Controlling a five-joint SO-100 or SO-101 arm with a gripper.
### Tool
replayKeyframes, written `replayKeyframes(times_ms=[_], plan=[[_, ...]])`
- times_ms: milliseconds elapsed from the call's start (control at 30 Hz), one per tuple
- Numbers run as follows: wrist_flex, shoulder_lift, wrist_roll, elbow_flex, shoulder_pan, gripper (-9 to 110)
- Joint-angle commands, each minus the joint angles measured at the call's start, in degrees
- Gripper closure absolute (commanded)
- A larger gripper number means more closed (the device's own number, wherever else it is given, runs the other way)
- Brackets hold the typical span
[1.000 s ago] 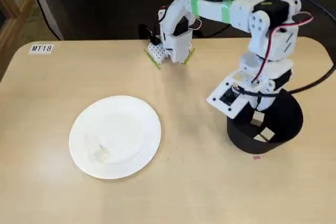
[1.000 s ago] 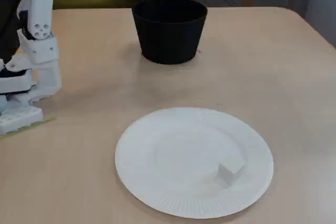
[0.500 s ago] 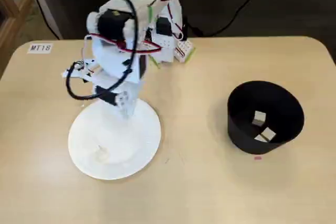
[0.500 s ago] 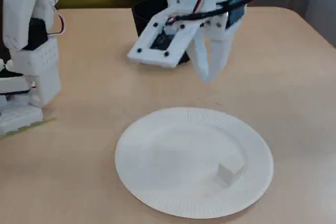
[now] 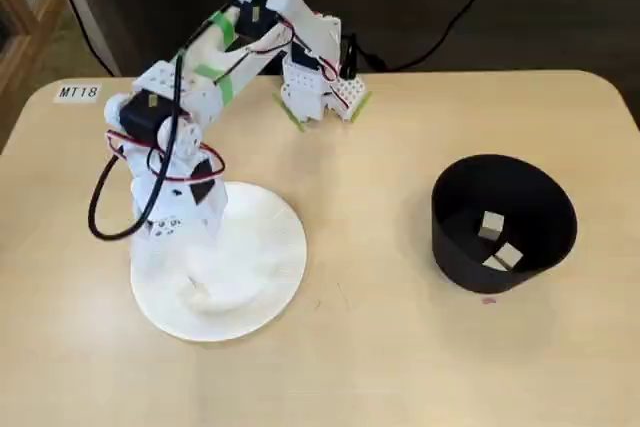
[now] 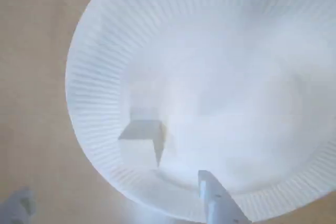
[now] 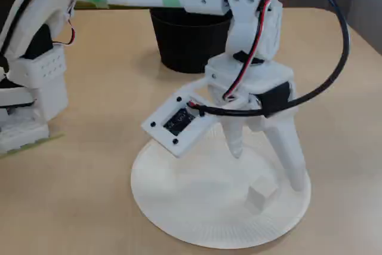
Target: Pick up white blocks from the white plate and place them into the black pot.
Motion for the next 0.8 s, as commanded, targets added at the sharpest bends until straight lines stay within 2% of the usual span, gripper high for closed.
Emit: replayKeyframes(times_ms=[0, 767], plan=[[-0.26, -1.76, -1.58, -5.45, 0.00, 58], [-0.35, -11.78, -1.41, -14.50, 0.70, 73]])
